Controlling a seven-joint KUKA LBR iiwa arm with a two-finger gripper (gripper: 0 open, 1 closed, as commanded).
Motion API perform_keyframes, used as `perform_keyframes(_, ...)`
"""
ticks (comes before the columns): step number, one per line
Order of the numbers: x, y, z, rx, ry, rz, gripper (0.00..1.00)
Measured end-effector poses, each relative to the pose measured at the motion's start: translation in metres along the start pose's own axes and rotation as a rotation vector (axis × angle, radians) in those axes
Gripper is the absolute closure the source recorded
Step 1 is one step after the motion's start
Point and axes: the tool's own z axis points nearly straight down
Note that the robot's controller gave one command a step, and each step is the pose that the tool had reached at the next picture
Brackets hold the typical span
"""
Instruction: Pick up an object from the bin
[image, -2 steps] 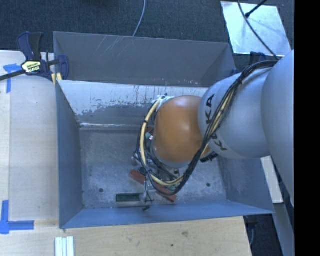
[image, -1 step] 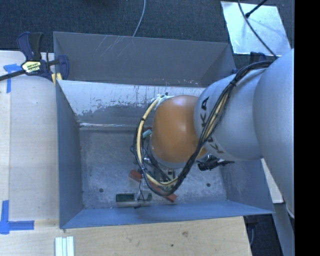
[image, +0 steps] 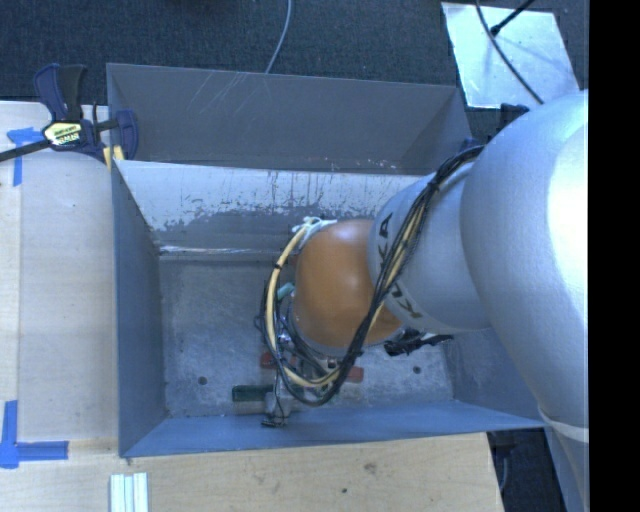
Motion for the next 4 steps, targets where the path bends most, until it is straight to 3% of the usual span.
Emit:
perform_keyframes(1, -0.0041, 0.0032, -0.0047, -0.001, -0.004, 0.050, 1.00)
perform_keyframes(4, -0.0040, 0.0035, -0.0088, -0.001, -0.004, 0.056, 1.00)
